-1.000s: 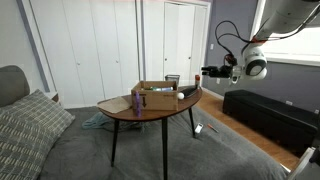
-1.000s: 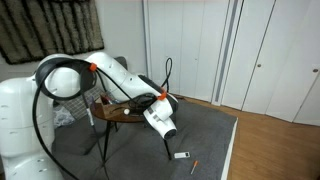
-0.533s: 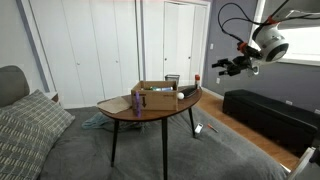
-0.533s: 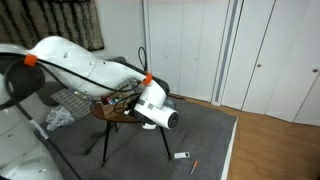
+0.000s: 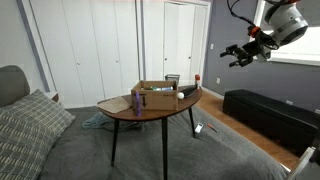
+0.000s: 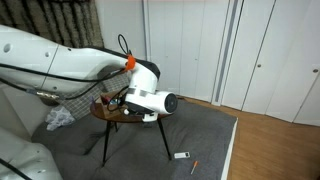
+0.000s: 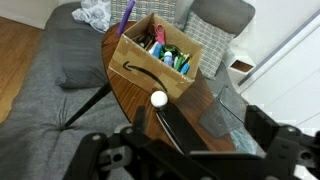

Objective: Pick up the glue stick from the box and put it on the table

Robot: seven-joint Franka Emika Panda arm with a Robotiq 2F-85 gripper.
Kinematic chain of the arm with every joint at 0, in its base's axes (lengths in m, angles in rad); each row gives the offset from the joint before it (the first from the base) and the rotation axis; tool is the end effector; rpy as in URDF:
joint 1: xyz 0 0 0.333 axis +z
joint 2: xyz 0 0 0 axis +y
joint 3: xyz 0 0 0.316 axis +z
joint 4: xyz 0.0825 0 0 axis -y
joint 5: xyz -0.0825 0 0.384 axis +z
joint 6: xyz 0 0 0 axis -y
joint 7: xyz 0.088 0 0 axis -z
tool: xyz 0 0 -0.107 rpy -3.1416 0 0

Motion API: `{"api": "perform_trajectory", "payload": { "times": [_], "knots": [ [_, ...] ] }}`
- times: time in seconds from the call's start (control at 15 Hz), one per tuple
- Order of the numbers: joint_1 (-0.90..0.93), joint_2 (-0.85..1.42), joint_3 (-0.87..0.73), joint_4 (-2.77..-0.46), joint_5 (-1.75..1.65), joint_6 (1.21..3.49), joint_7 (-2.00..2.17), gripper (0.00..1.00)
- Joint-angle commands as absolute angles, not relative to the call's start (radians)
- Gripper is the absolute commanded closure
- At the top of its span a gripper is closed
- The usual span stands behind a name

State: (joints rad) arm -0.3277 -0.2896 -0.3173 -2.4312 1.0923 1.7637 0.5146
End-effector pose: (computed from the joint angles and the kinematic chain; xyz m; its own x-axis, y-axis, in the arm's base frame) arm 0.3847 -0.1954 0.4302 0.2343 -0.5494 -0.8020 -0.8530 0.2795 -0.4407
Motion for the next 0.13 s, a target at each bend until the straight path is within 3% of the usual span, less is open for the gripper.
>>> {"api": "perform_trajectory", "payload": {
  "times": [0.0,0.07],
  "knots": [
    [-0.344,-0.274,-0.301,-2.43,1.095,1.759,0.51,0.0],
    [-0.343,-0.265,-0.301,-2.43,1.095,1.759,0.507,0.0]
  ]
}}
